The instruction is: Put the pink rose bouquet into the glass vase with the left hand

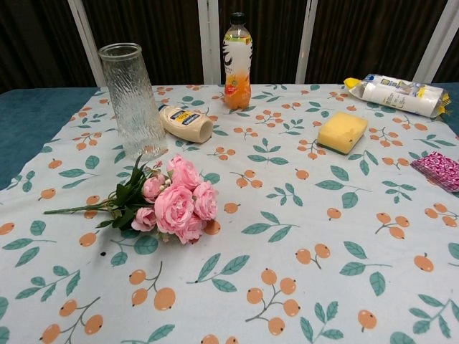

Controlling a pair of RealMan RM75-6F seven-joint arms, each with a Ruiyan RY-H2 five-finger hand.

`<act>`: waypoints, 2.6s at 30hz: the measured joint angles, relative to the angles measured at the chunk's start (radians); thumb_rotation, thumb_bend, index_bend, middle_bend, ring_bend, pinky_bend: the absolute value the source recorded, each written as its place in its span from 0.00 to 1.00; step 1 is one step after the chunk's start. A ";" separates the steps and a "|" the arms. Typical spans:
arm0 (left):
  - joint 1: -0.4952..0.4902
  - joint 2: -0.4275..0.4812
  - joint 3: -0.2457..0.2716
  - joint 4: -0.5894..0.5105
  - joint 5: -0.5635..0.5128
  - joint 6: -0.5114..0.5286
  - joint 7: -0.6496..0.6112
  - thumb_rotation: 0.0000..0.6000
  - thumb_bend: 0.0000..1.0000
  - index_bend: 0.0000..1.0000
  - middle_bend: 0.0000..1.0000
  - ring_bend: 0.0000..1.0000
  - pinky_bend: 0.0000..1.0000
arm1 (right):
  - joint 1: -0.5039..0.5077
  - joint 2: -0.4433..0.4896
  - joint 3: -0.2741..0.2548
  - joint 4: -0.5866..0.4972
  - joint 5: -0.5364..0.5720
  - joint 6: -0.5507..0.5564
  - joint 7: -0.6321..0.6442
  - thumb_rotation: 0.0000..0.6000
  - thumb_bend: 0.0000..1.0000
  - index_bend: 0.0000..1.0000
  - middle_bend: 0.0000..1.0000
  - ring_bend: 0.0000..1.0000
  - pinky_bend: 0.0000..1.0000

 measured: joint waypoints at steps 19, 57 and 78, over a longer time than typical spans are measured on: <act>-0.186 -0.284 -0.037 0.004 -0.238 -0.147 0.354 1.00 0.12 0.13 0.09 0.00 0.02 | -0.001 0.008 0.003 0.006 0.007 -0.003 0.024 1.00 0.21 0.09 0.05 0.09 0.19; -0.390 -0.651 -0.032 0.240 -0.359 -0.079 0.640 1.00 0.47 0.42 0.39 0.00 0.02 | -0.006 0.024 0.010 0.013 0.016 -0.005 0.091 1.00 0.21 0.09 0.05 0.09 0.19; -0.400 -0.575 -0.034 0.192 -0.129 -0.053 0.376 1.00 0.51 0.50 0.46 0.04 0.02 | -0.001 0.025 0.007 0.013 0.020 -0.021 0.108 1.00 0.21 0.09 0.05 0.09 0.19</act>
